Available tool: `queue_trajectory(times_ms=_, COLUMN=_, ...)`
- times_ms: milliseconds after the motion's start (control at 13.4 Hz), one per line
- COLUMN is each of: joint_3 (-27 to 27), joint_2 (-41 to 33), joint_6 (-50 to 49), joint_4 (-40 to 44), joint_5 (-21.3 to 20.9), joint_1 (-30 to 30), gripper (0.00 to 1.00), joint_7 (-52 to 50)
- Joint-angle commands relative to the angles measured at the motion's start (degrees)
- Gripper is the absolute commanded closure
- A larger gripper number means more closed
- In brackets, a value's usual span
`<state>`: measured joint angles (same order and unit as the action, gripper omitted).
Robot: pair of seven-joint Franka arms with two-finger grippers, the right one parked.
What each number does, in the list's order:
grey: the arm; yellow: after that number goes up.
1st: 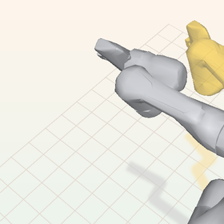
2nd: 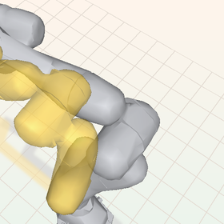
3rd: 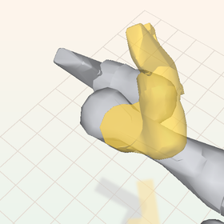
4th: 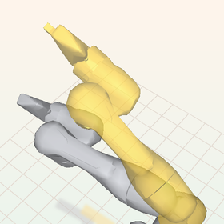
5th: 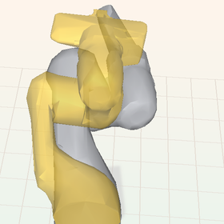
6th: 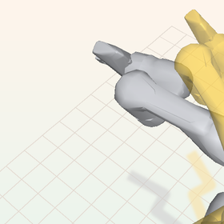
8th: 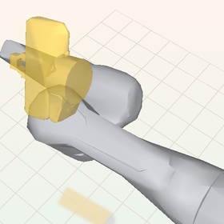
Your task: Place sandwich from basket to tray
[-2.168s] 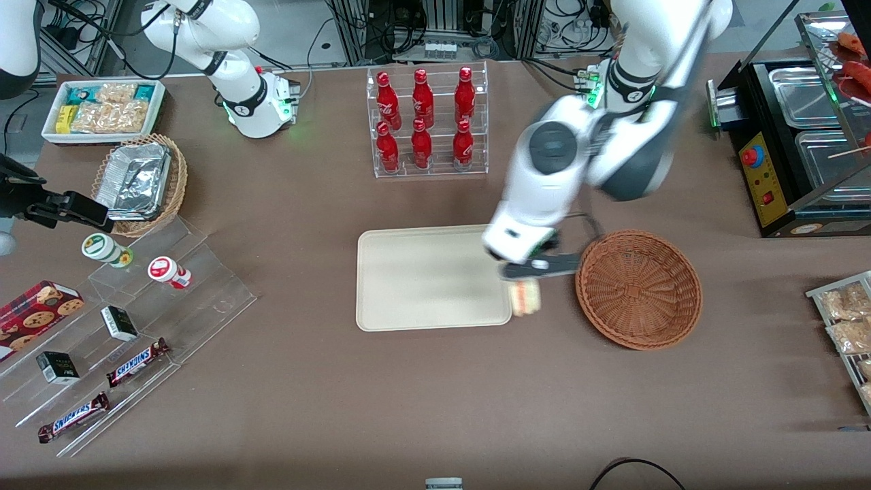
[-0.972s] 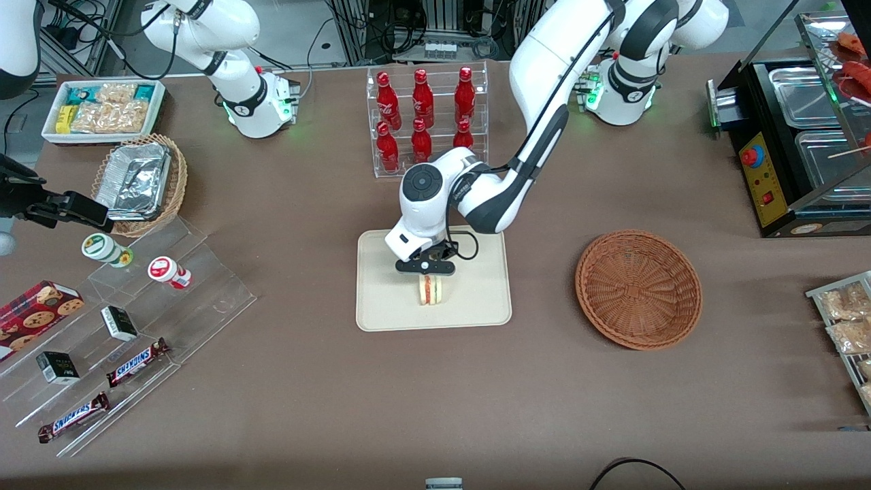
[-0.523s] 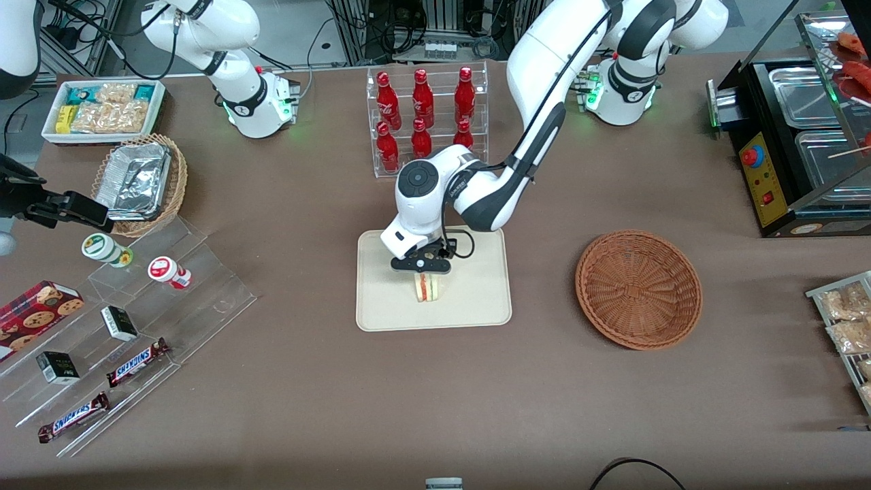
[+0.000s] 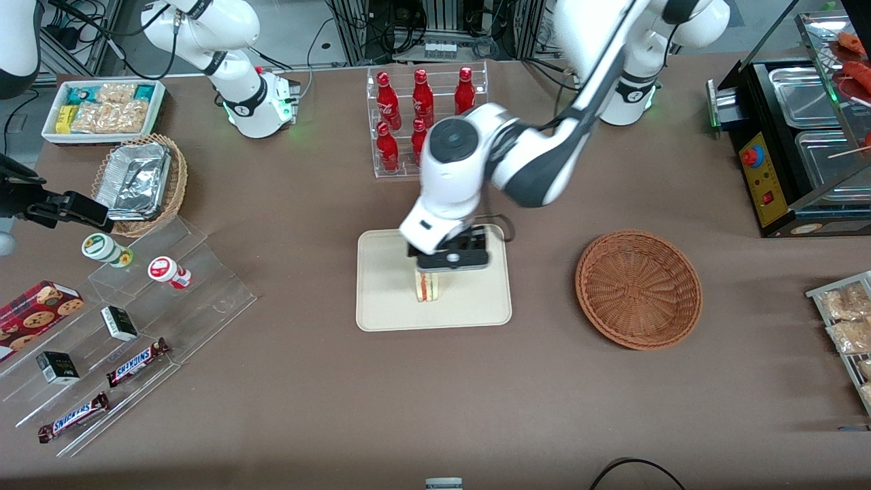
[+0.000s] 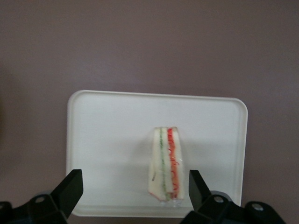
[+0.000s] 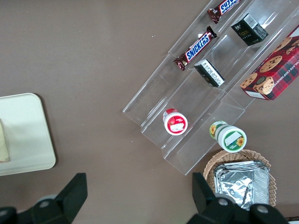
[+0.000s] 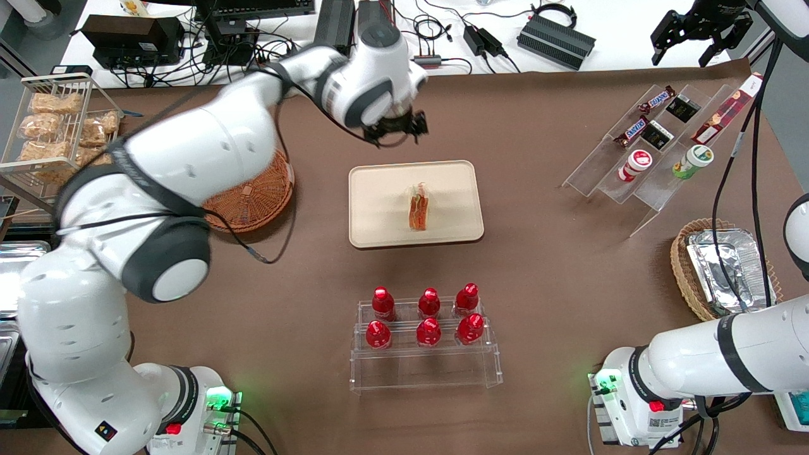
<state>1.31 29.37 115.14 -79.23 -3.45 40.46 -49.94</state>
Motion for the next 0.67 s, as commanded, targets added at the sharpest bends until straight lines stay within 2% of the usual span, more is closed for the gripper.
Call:
queue_trajectory(times_ms=0, joint_3=0.36, joint_2=-7.46, joint_6=-7.01, joint_4=-2.33, joint_5=0.47, joint_1=-4.76, gripper=0.0, joint_7=-1.13)
queue_trajectory(times_ms=150, joint_3=0.36, joint_2=-12.55, joint_6=-11.15, joint_4=-4.87, joint_5=0.38, joint_1=-8.89, gripper=0.0, joint_7=0.53)
queue_trajectory(times_ms=449, joint_3=0.36, joint_2=-20.65, joint_6=-12.74, joint_4=-12.6, joint_5=0.38, joint_1=-17.85, gripper=0.0, joint_7=12.81)
queue_trajectory(times_ms=598, joint_3=0.36, joint_2=-22.94, joint_6=-13.53, joint_4=-13.67, joint_5=0.64, joint_1=-21.64, gripper=0.0, joint_7=17.31)
